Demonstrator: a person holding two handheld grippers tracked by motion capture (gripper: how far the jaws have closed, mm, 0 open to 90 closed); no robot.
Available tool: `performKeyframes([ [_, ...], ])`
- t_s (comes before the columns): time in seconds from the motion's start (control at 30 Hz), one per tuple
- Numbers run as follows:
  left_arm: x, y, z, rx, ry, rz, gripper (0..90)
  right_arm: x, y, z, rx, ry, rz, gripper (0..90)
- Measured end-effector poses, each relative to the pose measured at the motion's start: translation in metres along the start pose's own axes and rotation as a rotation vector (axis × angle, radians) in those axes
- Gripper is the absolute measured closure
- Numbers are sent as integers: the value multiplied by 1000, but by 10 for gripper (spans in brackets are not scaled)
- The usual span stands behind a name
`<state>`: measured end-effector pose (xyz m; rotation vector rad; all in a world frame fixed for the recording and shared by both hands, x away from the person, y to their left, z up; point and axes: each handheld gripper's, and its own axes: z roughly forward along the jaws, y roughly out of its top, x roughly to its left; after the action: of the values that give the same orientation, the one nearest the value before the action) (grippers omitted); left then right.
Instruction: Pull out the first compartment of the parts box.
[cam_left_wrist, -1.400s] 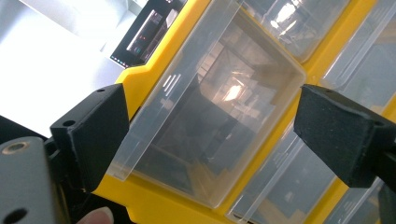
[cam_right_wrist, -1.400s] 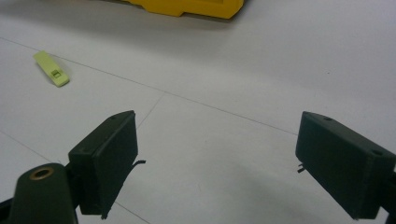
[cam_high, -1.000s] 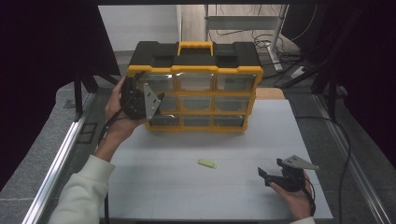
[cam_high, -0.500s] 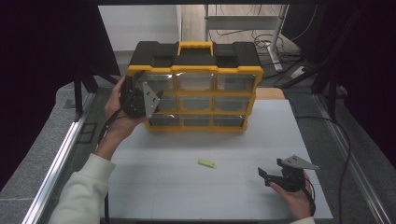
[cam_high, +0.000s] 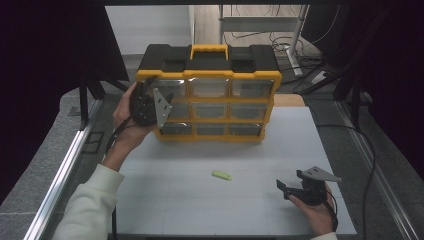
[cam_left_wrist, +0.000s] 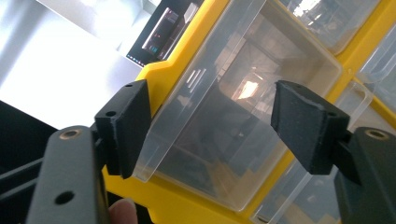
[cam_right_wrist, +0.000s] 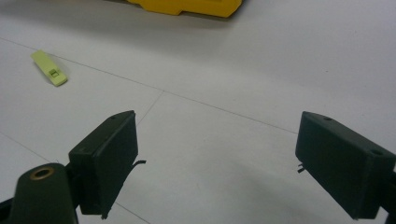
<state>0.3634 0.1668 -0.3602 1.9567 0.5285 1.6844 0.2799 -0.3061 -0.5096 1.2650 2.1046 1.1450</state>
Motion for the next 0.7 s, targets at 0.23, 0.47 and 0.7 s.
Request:
performKeyframes([
  [0.23,0,-1,-1,-11,20,4,373,0,0,0,1,-1,0,133],
  [0.47,-1,-2,-1,-14,40,6,413,0,0,0,2,-2,0,133],
  [0.7,-1,-2,-1,-12,54,15,460,0,0,0,0,-4,2,134],
])
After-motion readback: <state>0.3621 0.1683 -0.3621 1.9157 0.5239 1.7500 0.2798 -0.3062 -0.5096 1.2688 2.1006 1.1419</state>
